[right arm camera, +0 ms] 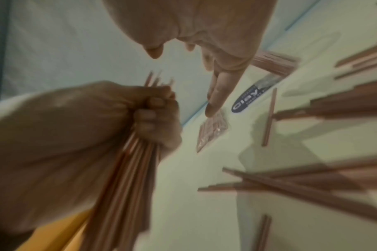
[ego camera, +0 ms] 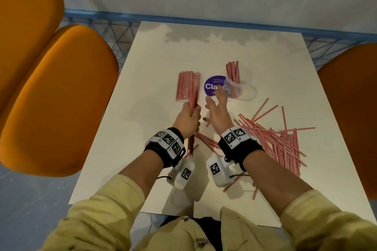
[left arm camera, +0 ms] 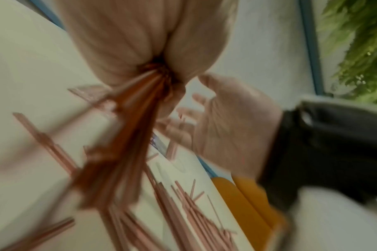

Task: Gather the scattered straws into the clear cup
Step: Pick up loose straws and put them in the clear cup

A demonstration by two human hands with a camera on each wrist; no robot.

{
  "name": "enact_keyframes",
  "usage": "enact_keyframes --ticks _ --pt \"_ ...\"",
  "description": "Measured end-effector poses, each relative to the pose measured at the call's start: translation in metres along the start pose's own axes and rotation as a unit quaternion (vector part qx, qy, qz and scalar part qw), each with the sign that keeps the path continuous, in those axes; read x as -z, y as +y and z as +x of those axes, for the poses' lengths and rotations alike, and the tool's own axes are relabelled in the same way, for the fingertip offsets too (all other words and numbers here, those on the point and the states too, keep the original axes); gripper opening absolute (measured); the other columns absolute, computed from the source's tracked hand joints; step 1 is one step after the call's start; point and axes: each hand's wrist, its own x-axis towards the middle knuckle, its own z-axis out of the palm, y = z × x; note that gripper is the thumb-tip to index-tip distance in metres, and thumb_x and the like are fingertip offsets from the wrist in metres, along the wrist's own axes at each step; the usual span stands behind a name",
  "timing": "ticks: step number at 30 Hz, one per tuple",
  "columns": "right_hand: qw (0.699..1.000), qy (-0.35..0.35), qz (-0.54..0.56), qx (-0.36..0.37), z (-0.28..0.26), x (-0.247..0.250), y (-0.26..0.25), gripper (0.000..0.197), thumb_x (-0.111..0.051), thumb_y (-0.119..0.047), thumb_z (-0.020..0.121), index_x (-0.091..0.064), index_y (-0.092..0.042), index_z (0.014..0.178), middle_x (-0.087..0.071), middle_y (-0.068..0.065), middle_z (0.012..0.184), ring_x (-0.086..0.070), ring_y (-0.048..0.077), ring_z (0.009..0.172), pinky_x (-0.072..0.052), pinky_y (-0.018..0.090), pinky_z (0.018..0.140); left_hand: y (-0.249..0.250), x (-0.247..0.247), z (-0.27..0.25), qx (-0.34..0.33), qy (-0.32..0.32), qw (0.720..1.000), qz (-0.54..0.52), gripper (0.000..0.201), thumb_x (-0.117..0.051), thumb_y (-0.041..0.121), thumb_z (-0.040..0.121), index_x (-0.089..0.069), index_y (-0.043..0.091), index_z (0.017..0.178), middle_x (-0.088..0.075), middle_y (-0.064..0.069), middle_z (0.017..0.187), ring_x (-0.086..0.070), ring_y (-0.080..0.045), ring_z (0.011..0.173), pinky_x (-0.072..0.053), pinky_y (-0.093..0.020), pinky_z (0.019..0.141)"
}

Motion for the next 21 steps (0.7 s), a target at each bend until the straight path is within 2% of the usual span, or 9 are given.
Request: enact_keyframes --ticks 3,5,7,9,11,13,16,18,21 --pt "0.991 -0.067 0.046 -0.108 -0.024 0.003 0.010 0.037 -0.043 -0.033 0.095 -0.032 -0.023 0.129 -0.051 0.012 0.129 -0.061 0.026 0.093 -0.054 0.041 0.074 0.004 0.012 0.005 -0.008 0.088 0.991 -0.104 0.008 -0.038 0.021 0.100 -0.039 0.014 0.096 -0.046 0.001 0.067 -0.045 -0.014 0.051 -0.045 -0.029 0.056" --pt "0.978 -0.146 0.038 -0.141 -0.037 0.003 0.015 0.029 -0.046 -0.028 0.094 -0.039 -0.017 0.121 -0.058 0.014 0.104 -0.059 0.024 0.075 -0.054 0.038 0.063 0.006 0.018 0.011 0.008 0.135 0.972 -0.193 0.015 -0.039 0.016 0.100 -0.039 0.017 0.085 -0.045 0.000 0.064 -0.044 -0.013 0.050 -0.045 -0.028 0.055" --pt "0.973 -0.181 0.019 -0.145 -0.040 -0.002 0.018 0.031 -0.052 -0.017 0.090 -0.042 -0.015 0.120 -0.059 0.012 0.092 -0.053 0.018 0.061 -0.045 0.027 0.048 0.005 0.021 0.014 0.020 0.162 0.955 -0.250 0.017 -0.040 0.015 0.100 -0.039 0.019 0.083 -0.046 0.000 0.063 -0.044 -0.012 0.050 -0.045 -0.026 0.054" --pt "0.976 -0.163 0.013 -0.143 -0.037 -0.010 0.018 0.030 -0.054 -0.008 0.086 -0.046 -0.014 0.114 -0.059 0.006 0.078 -0.044 0.011 0.047 -0.030 0.018 0.038 0.004 0.019 0.012 0.017 0.161 0.949 -0.270 0.015 -0.041 0.016 0.100 -0.042 0.019 0.085 -0.046 0.001 0.063 -0.044 -0.012 0.051 -0.046 -0.026 0.055" --pt "0.982 -0.129 0.019 -0.137 -0.034 -0.015 0.015 0.024 -0.053 -0.004 0.085 -0.048 -0.012 0.107 -0.054 0.003 0.066 -0.037 0.006 0.038 -0.024 0.016 0.034 0.005 0.014 0.009 0.009 0.146 0.951 -0.272 0.018 -0.042 0.018 0.100 -0.045 0.016 0.082 -0.047 0.000 0.063 -0.046 -0.013 0.053 -0.046 -0.026 0.056" --pt "0.989 -0.110 -0.021 -0.099 -0.031 -0.018 0.016 0.018 -0.054 -0.008 0.086 -0.050 -0.012 0.103 -0.055 0.004 0.070 -0.039 0.006 0.041 -0.028 0.015 0.036 0.006 0.010 0.006 0.012 0.134 0.959 -0.251 0.019 -0.043 0.021 0.099 -0.050 0.014 0.083 -0.054 0.000 0.065 -0.051 -0.014 0.057 -0.048 -0.026 0.057" --pt "0.986 -0.093 -0.135 -0.006 -0.027 -0.019 0.015 0.025 -0.060 -0.019 0.085 -0.052 -0.017 0.109 -0.063 -0.002 0.086 -0.057 0.009 0.068 -0.044 0.020 0.063 0.009 0.003 0.003 0.028 0.117 0.968 -0.220 0.018 -0.041 0.025 0.100 -0.052 0.011 0.103 -0.065 0.003 0.077 -0.060 -0.009 0.061 -0.053 -0.023 0.058" --pt "0.980 -0.099 -0.172 0.033 -0.027 -0.017 0.013 0.039 -0.058 -0.023 0.088 -0.047 -0.020 0.126 -0.065 -0.003 0.104 -0.063 0.013 0.092 -0.049 0.027 0.083 0.008 -0.001 0.002 0.039 0.106 0.970 -0.216 0.023 -0.042 0.027 0.099 -0.055 0.010 0.107 -0.066 0.004 0.085 -0.061 -0.008 0.072 -0.052 -0.022 0.069" --pt "0.975 -0.106 -0.186 0.064 -0.027 -0.013 0.010 0.046 -0.051 -0.021 0.092 -0.040 -0.020 0.137 -0.064 -0.002 0.117 -0.061 0.013 0.103 -0.048 0.027 0.089 0.007 -0.002 -0.001 0.057 0.079 0.972 -0.215 0.031 -0.044 0.029 0.098 -0.058 0.007 0.113 -0.065 -0.002 0.098 -0.062 -0.016 0.090 -0.052 -0.029 0.085"
